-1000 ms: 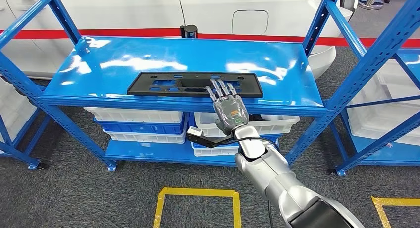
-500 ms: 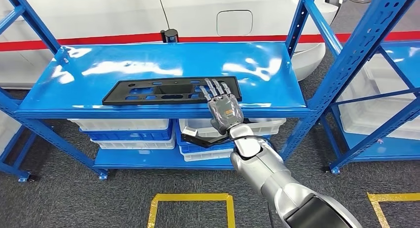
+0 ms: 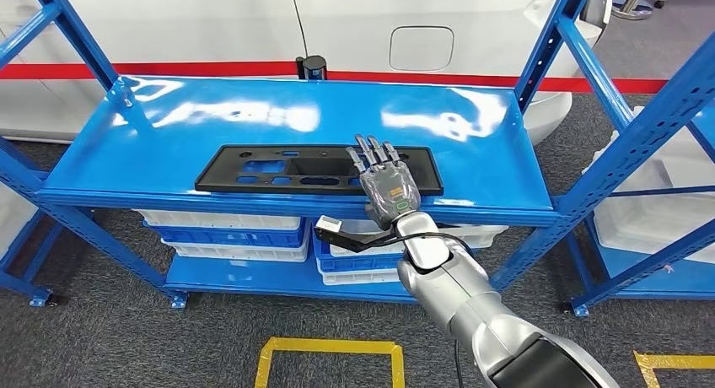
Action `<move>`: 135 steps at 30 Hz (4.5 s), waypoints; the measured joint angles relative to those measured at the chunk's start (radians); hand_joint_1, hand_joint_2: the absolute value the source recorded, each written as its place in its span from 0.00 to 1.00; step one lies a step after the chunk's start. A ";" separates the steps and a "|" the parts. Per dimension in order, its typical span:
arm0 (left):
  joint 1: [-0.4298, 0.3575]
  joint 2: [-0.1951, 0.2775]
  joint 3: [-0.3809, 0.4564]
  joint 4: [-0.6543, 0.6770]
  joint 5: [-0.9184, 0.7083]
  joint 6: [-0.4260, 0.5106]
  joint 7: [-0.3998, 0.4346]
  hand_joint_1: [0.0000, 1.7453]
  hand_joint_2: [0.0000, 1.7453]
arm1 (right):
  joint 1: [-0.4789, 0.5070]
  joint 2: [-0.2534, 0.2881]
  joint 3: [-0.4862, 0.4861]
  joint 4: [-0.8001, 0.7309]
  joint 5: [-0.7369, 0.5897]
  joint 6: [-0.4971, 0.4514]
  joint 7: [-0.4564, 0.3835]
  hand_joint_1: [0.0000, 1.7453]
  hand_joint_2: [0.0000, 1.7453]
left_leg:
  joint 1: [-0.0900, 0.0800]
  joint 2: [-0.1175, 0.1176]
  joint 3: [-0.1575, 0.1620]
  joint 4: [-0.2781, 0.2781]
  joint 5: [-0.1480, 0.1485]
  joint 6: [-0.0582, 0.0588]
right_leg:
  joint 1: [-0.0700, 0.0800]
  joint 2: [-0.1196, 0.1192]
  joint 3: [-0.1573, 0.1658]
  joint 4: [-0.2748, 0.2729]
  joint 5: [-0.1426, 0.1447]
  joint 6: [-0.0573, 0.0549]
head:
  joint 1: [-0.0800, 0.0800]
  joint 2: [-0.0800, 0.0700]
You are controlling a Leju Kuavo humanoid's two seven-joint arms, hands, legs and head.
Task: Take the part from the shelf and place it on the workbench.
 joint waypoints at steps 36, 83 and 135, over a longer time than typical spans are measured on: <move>0.000 -0.028 0.031 0.003 0.028 0.215 -0.290 0.00 1.00 | 0.016 -0.024 0.000 0.005 -0.002 -0.021 -0.068 1.00 0.00 | -0.012 -0.004 -0.027 0.015 0.005 -0.007 | 0.007 -0.002 0.070 -0.158 0.072 -0.042 | -0.001 0.000; -0.050 -0.061 0.203 -0.030 -0.131 0.240 -0.464 0.00 1.00 | 0.025 -0.188 -0.041 -0.698 -0.123 0.090 -0.191 1.00 0.00 | -0.009 0.003 -0.022 0.011 0.003 -0.016 | 0.008 0.003 0.071 -0.158 0.069 -0.046 | -0.002 0.000; -0.014 -0.013 0.336 -0.021 -0.139 0.044 -0.107 0.00 1.00 | 0.094 -0.207 -0.031 -0.700 -0.152 0.071 -0.208 1.00 0.00 | 0.020 0.007 -0.138 0.305 -0.144 -0.063 | -0.021 -0.003 0.053 -0.144 0.078 -0.062 | -0.017 0.000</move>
